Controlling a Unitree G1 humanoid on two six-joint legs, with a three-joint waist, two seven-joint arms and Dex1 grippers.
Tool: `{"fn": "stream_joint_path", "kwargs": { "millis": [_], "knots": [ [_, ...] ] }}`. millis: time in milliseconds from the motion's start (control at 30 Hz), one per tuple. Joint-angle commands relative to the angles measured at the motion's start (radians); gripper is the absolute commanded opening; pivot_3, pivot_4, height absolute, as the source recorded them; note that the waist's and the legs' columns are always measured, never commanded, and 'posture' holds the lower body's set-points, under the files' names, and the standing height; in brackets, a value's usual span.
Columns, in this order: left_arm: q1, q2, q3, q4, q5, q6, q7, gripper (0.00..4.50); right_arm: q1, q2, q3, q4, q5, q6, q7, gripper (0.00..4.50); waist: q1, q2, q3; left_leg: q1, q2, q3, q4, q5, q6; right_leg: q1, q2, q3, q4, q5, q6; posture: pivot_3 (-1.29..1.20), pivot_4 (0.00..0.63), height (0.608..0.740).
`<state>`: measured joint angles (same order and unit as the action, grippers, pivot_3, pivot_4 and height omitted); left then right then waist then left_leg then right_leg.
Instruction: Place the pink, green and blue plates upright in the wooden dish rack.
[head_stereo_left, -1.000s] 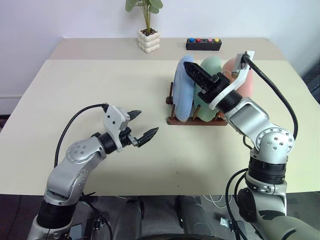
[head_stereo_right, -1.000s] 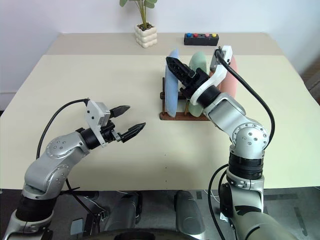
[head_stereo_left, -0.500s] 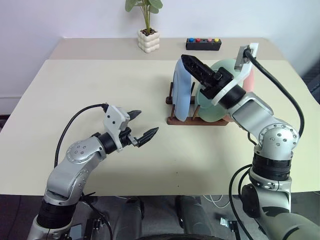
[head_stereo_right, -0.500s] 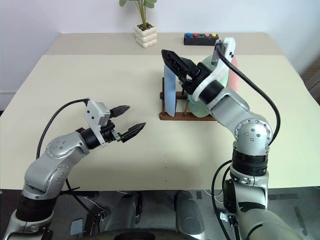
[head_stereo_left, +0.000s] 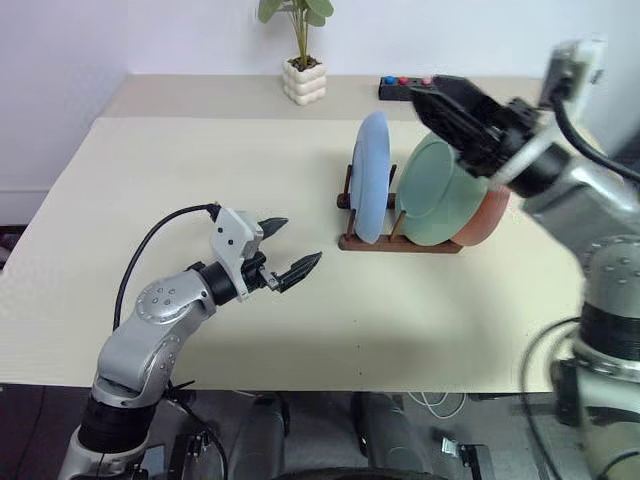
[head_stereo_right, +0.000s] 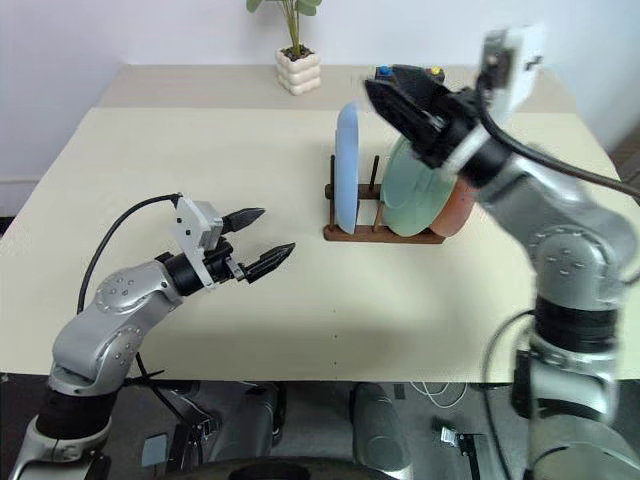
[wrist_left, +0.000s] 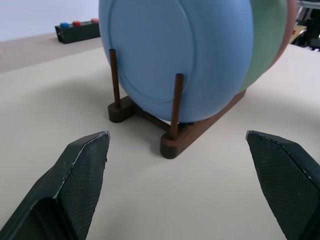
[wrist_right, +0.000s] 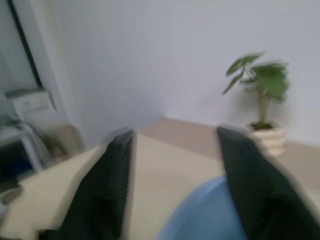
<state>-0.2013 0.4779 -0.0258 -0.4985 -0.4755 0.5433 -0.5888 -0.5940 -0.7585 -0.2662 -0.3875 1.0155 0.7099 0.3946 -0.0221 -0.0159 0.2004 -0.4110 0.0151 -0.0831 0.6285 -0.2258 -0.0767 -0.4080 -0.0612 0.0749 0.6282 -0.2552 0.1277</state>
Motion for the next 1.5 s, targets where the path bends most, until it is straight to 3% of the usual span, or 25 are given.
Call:
{"fn": "stream_joint_path", "kwargs": {
  "millis": [33, 67, 233, 500, 1100, 1500],
  "knots": [
    [-0.010, 0.018, -0.012, -0.023, -0.033, 0.008, -0.051, 4.50, 0.078, -0.106, -0.078, -0.051, -0.059, -0.035, 0.139, 0.48, 0.004, 0.000, 0.000, 0.000, 0.000, 0.000, 0.000, 0.000, 0.000, 0.000, 0.000, 0.000, 0.000, 0.000, 0.000, 0.00, 0.150, 0.730],
    [-0.012, 0.023, -0.017, -0.021, -0.035, 0.010, -0.062, 4.50, 0.099, -0.126, -0.089, -0.053, -0.070, -0.039, 0.157, 0.04, 0.001, 0.000, 0.000, 0.000, 0.000, 0.000, 0.000, 0.000, 0.001, 0.000, 0.000, 0.000, 0.000, 0.000, 0.000, 0.00, 0.150, 0.730],
    [-0.067, 0.023, -0.102, 0.024, -0.029, 0.006, -0.158, 4.50, 0.359, -0.292, -0.158, -0.137, -0.259, -0.070, 0.283, 0.04, 0.011, 0.001, 0.000, 0.001, 0.000, 0.003, 0.001, 0.000, 0.001, 0.000, 0.000, 0.002, 0.000, -0.001, -0.001, 0.00, 0.150, 0.730],
    [-0.124, -0.022, -0.161, 0.077, -0.006, -0.013, -0.195, 4.50, 0.506, -0.312, -0.204, -0.194, -0.386, -0.083, 0.313, 0.04, 0.007, 0.001, 0.000, 0.002, 0.000, 0.004, 0.001, 0.000, 0.001, 0.000, 0.000, 0.003, 0.000, -0.001, -0.001, 0.00, 0.150, 0.730],
    [-0.101, -0.032, -0.143, 0.057, 0.002, -0.009, -0.183, 4.50, 0.497, -0.290, -0.115, -0.118, -0.549, -0.116, 0.341, 0.04, 0.008, 0.001, 0.000, 0.001, 0.000, 0.004, 0.002, 0.000, 0.000, 0.000, 0.000, 0.003, 0.000, -0.001, -0.001, 0.00, 0.150, 0.730],
    [-0.090, -0.029, -0.133, 0.040, -0.003, -0.007, -0.168, 4.50, 0.442, -0.259, -0.053, -0.121, -0.555, -0.130, 0.354, 0.04, 0.008, 0.001, 0.000, 0.001, 0.000, 0.004, 0.002, 0.000, 0.001, 0.000, 0.000, 0.003, 0.001, -0.001, -0.001, 0.00, 0.150, 0.730]
  ]
}}
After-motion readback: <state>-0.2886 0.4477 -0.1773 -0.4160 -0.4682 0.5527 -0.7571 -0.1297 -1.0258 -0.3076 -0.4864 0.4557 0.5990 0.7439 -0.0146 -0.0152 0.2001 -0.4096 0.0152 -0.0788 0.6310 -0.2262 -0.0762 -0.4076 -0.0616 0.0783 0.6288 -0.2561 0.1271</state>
